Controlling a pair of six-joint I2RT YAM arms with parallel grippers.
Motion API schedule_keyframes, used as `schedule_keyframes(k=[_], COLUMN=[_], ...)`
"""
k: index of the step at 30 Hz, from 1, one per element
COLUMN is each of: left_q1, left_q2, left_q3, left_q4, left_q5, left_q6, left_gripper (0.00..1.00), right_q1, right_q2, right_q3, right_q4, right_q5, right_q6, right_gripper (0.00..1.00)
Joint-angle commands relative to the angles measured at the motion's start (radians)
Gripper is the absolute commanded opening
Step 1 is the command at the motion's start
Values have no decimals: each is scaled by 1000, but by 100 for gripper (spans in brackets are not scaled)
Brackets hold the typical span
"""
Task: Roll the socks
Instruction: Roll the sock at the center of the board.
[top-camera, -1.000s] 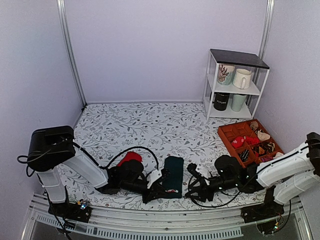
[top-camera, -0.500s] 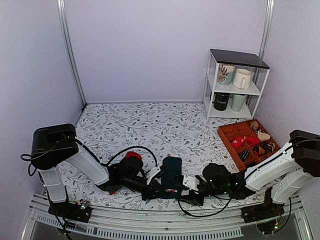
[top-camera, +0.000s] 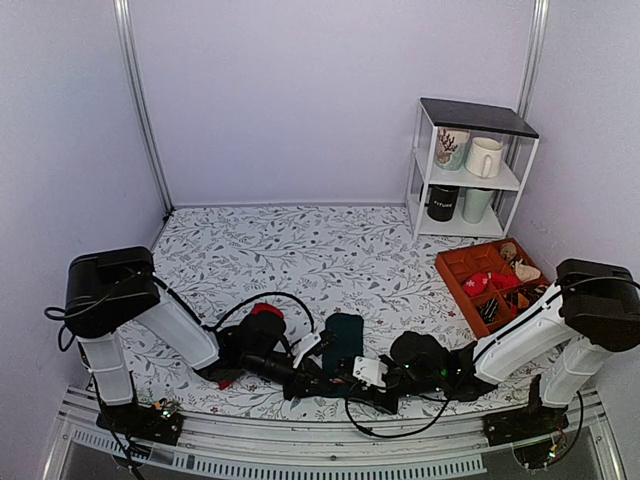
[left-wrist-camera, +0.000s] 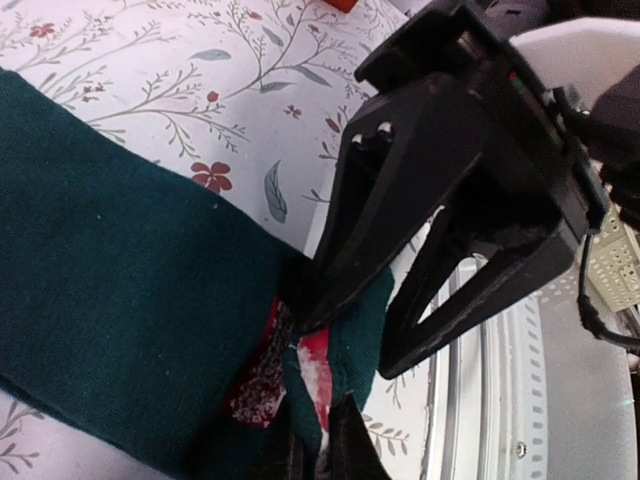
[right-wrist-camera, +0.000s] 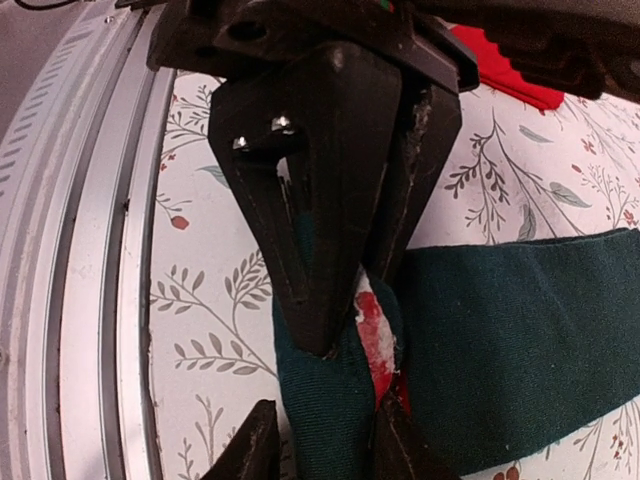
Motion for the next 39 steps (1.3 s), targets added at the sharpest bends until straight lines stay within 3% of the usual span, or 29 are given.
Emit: schedule_keyframes(k=[1, 4, 5, 7, 9, 11, 17, 22, 30, 39], left_q1=[5, 8, 7, 6, 4, 2, -65, -70, -78, -84], left_q2=[90, 86, 63, -11, -96, -188, -392, -299, -63, 3], left_q3=[-35, -40, -48, -75, -110, -149, -250, -211, -168, -139], left_q4=[-215, -196, -181, -140, -99, -52, 126, 189, 341, 338], left_q5=[-11, -16, -23, -45, -88, -140, -305, -263, -141, -143], left_q6=[4, 13, 17, 42, 79, 142, 398, 513, 465, 455], left_gripper=[0, 4, 11, 41, 50, 66, 81, 78, 66, 55], right_q1=[8, 7, 8, 7, 4, -10, -136, -186, -216, -228], right_q2=[52, 87, 93, 91, 74, 52, 49, 111, 142, 157], right_q3=[20, 49, 53, 47, 32, 15, 17, 48, 48, 58], right_q4=[-38, -93, -109, -124, -134, -147, -201, -261, -283, -303], right_q5=[11, 27, 29, 15, -2, -42, -292, -418, -462, -485], right_q6=[39, 65, 83, 111, 151, 191, 363, 488, 566, 568], right_gripper=[27, 12, 9, 4, 2, 1, 1, 1, 1, 1])
